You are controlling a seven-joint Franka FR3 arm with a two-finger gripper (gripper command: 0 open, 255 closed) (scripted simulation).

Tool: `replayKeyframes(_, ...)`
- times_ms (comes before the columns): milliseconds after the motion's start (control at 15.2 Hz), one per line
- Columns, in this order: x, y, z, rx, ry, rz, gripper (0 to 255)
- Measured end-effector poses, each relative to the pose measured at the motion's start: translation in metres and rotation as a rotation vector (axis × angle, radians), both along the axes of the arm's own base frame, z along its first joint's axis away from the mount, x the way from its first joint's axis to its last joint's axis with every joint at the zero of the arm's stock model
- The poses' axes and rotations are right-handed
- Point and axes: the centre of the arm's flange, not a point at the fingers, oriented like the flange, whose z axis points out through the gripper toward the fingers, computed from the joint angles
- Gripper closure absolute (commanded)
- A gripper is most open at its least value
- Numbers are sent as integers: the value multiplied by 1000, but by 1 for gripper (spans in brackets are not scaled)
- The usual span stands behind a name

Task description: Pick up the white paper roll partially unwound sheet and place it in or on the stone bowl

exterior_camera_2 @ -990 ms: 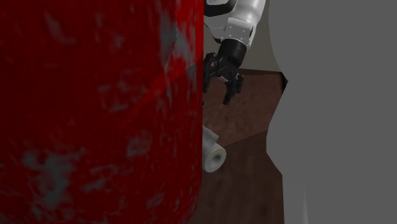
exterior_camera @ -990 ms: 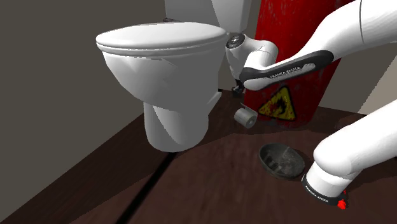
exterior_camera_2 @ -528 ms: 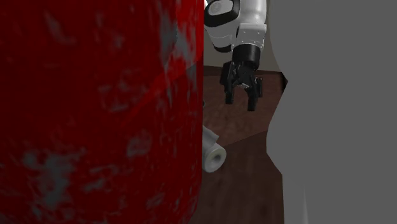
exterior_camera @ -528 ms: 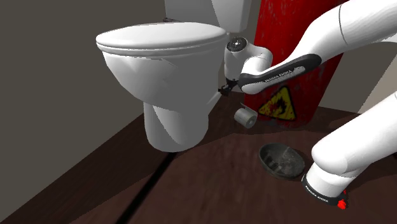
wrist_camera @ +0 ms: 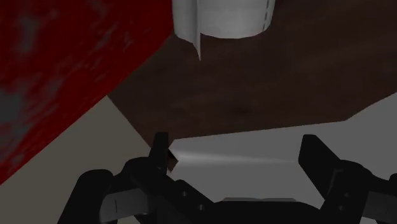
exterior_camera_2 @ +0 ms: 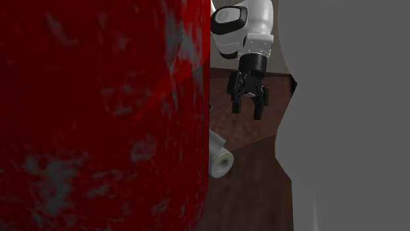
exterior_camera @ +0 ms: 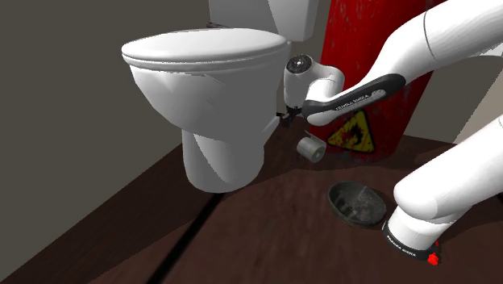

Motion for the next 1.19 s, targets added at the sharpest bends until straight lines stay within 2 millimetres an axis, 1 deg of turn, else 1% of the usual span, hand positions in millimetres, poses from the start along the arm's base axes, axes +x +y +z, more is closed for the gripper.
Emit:
replayKeyframes(198, -17, 0, -18, -36, 99, -41, 0)
replayKeyframes(462, -46, 0, -38, -85, 233, -96, 0)
replayKeyframes(528, -54, 0, -40, -97, 266, -109, 0)
replayKeyframes(594, -58, 1, -41, -104, 286, -117, 0)
replayKeyframes(792, -62, -5, -53, -111, 304, -125, 0)
replayKeyframes(1056, -63, -16, -70, -112, 307, -127, 0)
replayKeyframes(1188, -64, -21, -74, -112, 307, -127, 0)
